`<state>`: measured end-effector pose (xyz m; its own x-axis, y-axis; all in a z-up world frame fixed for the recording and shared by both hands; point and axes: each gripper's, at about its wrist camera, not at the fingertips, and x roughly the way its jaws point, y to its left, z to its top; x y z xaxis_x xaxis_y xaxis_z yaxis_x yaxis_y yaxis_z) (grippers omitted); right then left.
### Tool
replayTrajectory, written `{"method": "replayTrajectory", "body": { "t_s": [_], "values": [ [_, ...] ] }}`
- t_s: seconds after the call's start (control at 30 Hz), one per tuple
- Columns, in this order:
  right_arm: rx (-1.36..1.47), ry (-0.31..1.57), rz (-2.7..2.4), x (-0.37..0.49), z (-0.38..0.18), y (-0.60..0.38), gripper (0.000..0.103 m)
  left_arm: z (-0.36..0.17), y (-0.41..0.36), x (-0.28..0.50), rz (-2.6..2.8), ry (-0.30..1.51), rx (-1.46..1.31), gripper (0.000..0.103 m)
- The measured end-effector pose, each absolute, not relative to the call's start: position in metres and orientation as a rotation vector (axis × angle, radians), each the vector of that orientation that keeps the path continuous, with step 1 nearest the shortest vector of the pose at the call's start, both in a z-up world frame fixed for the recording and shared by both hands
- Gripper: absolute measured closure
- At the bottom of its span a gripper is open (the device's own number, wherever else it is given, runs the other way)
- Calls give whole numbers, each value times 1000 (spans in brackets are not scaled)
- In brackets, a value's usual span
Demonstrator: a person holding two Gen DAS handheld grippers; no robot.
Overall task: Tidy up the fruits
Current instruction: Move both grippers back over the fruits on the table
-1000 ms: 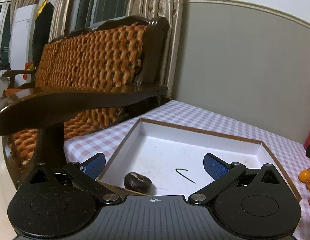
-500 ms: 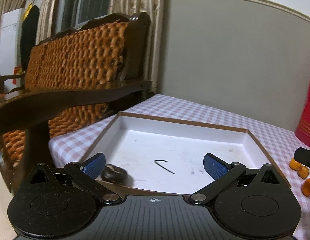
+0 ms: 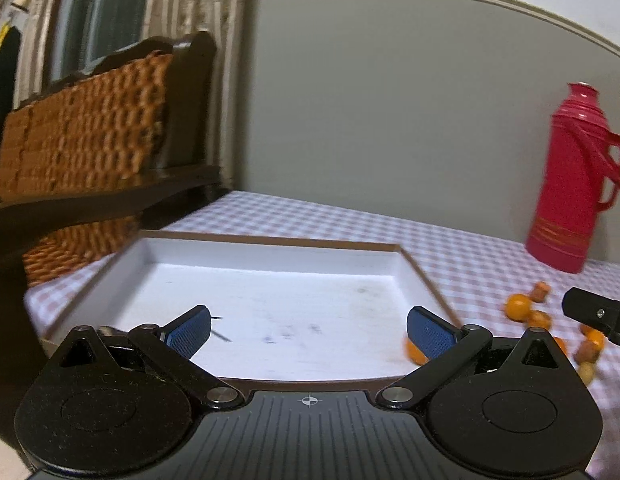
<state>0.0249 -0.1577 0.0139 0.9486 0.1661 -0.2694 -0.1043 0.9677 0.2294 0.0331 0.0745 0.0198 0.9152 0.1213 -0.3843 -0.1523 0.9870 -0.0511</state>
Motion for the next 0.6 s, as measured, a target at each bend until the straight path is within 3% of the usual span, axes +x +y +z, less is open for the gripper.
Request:
{"method": "replayTrajectory", "body": {
  "t_s": [0.6],
  "values": [
    [224,352,-70,6,5,-237,6,13,-29,35,-113,380,28,0]
  ]
}}
